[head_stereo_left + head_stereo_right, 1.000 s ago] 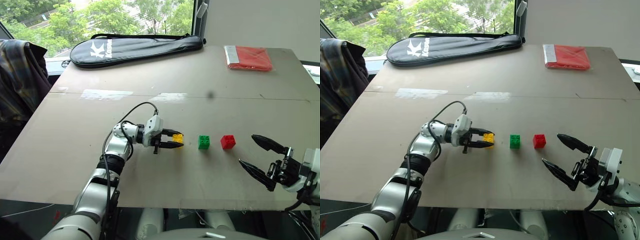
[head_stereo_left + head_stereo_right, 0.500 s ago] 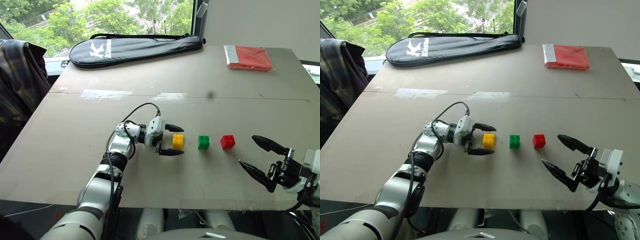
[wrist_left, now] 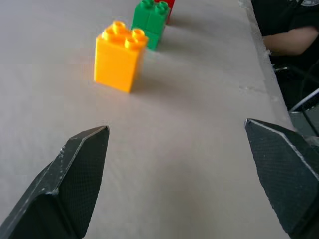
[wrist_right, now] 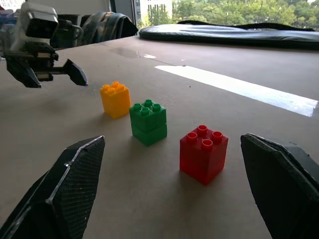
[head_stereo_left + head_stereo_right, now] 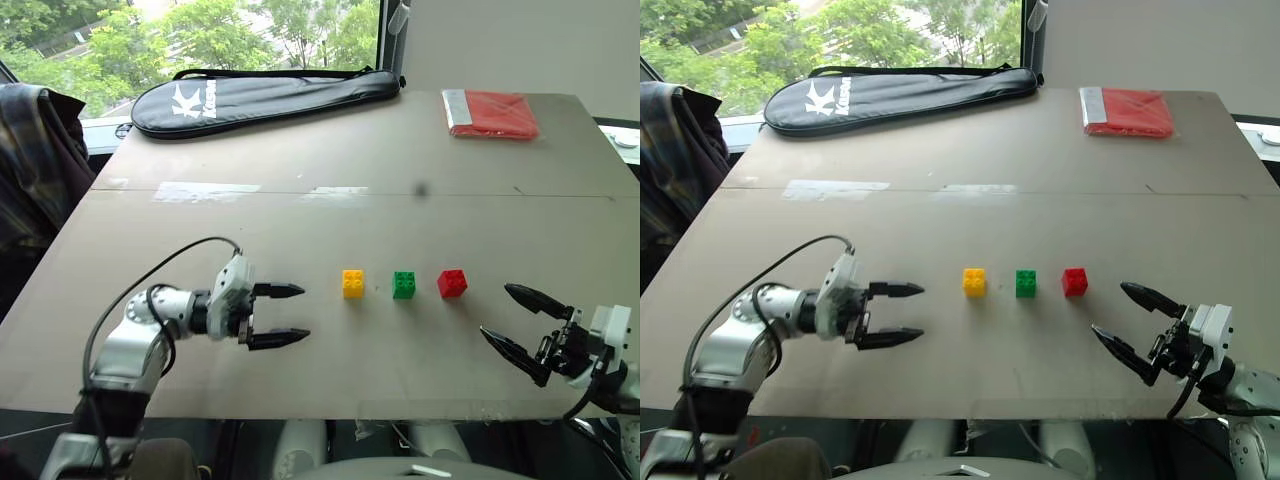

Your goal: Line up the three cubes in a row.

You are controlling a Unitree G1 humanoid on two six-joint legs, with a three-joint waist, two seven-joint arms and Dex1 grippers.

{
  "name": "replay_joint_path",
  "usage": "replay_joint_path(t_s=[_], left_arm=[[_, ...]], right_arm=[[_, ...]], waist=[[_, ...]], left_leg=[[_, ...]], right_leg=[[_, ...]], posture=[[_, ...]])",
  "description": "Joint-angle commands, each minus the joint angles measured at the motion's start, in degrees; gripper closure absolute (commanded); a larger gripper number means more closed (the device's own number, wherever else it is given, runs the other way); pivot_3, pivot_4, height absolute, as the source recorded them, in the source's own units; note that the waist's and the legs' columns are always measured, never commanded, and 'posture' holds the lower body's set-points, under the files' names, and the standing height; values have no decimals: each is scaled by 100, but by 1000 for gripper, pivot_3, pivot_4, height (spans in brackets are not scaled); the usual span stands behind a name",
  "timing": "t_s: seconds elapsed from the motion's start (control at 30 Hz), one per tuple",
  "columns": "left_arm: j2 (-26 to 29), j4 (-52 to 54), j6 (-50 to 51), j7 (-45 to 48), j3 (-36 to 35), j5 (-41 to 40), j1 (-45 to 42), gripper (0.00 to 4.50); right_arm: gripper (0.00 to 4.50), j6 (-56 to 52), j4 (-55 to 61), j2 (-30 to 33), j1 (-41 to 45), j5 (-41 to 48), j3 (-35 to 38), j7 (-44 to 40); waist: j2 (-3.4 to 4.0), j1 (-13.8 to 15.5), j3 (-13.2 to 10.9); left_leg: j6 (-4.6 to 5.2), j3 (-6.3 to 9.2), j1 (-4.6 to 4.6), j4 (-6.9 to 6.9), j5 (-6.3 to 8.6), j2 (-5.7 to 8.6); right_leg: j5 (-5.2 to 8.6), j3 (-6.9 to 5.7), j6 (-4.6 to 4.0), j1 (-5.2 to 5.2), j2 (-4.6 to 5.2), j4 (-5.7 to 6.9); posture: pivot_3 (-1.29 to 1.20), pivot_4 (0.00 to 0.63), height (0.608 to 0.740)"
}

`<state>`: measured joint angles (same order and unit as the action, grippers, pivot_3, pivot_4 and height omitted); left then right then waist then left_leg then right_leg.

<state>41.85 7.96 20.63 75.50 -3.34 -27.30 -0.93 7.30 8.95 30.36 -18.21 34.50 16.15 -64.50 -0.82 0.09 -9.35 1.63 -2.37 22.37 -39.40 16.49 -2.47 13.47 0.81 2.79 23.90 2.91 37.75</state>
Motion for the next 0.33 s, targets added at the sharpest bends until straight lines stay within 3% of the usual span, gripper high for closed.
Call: replay_joint_path(t_s=[0.03, 0.13, 0.33], left_arm=[[-140, 803, 25, -905, -306, 122, 681, 67], [-509, 1023, -312, -1663, -420, 391, 1144, 67], [-685, 1292, -410, -2141, -343, 519, 1563, 67]], right_arm=[[0, 295, -438, 57, 86, -86, 85, -279], [0, 404, -910, 122, 263, -128, 104, -494], [0, 542, -1531, 233, 589, -225, 107, -773]], waist=[[0, 35, -1], [-2, 77, -2], [0, 66, -1]], left_leg=[[0, -5, -3, -2, 0, 1], [0, -23, -31, -3, 0, 3], [0, -36, -46, 0, 0, 6]], right_leg=[[0, 5, 0, -2, 2, 0], [8, 16, 15, -19, 4, 1], [6, 27, 11, -22, -8, 10]], posture=[[0, 150, 708], [0, 150, 708], [0, 150, 708]])
